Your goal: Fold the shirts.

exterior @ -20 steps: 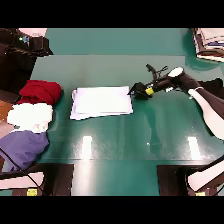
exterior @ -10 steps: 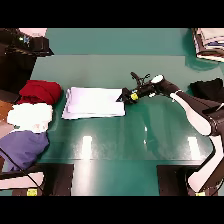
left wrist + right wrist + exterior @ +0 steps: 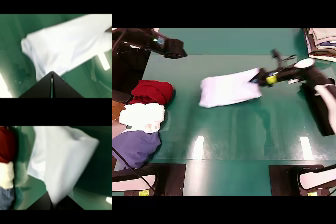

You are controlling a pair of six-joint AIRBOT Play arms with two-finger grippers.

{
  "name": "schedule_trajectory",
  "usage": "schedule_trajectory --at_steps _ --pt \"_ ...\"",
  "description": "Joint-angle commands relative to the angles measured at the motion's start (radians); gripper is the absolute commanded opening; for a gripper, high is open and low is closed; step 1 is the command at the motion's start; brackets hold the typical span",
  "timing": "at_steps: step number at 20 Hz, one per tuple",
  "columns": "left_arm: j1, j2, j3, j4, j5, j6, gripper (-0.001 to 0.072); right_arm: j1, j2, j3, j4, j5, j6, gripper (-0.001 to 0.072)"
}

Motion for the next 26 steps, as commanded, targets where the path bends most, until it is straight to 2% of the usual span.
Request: schedule_trajectory --at_steps 1,6,10,16,22,26 --pt "-0.097 0.001 0.0 -0.001 0.06 0.0 0.0029 -0.229 0.157 0.001 -0.106 -0.003 0.015 0.0013" --pt "-0.167 0.001 0.0 -0.001 0.129 -0.001 0.0029 -0.568 0.212 0.001 -0.132 -0.075 0.012 0.0012" --pt "-0.172 0.001 0.0 -0.002 0.129 -0.002 0.003 -0.709 0.177 0.016 -0.131 -0.152 -0.022 0.0011" --pt "-0.172 -0.013 0.0 -0.002 0.125 -0.009 0.0029 -0.732 0.048 0.264 -0.122 -0.081 -0.021 0.0011" --pt "-0.172 -0.014 -0.002 -0.002 0.118 -0.009 0.0029 -0.769 0.045 0.491 -0.123 -0.001 -0.002 0.0011" --pt "-0.172 -0.014 -0.002 -0.002 0.118 -0.008 0.003 -0.784 0.045 0.557 -0.122 0.061 0.008 0.0011"
